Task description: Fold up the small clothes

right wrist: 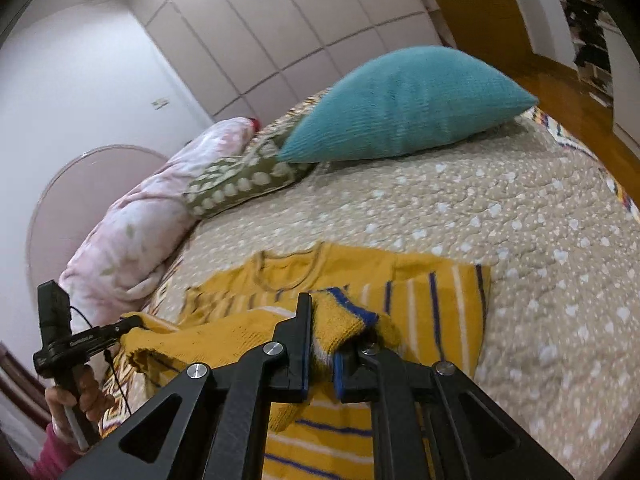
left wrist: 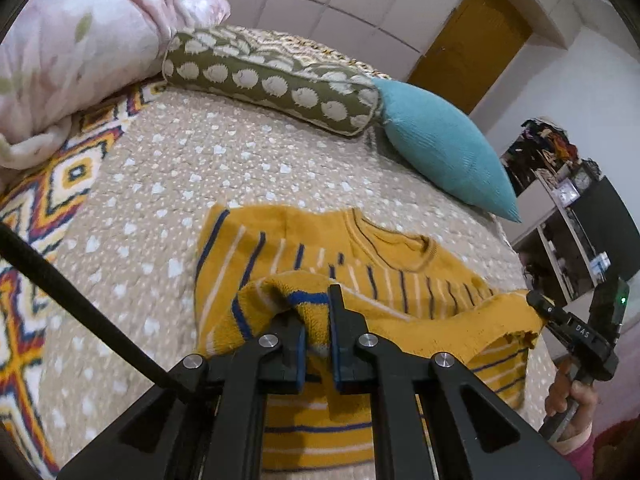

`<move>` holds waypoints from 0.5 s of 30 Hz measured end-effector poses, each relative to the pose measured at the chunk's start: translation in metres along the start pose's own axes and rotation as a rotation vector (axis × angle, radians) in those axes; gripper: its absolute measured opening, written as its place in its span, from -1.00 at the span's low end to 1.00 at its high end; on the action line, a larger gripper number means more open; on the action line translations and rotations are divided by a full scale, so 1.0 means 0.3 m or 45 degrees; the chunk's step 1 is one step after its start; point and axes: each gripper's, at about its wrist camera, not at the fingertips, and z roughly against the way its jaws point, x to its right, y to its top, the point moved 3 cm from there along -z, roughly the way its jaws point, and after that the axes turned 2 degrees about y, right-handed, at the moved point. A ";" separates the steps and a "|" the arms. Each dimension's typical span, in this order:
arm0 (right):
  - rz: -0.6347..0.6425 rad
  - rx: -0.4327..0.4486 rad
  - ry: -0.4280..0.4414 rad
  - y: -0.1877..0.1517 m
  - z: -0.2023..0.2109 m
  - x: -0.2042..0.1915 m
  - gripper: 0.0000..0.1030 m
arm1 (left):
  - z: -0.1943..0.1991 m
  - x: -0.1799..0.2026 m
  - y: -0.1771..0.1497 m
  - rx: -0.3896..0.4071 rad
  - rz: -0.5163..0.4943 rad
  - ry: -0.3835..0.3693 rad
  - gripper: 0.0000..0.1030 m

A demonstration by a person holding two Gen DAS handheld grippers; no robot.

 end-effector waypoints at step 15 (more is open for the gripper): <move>-0.299 0.051 -0.015 0.050 -0.103 0.235 0.31 | -0.037 -0.127 0.078 0.054 0.160 -0.151 0.63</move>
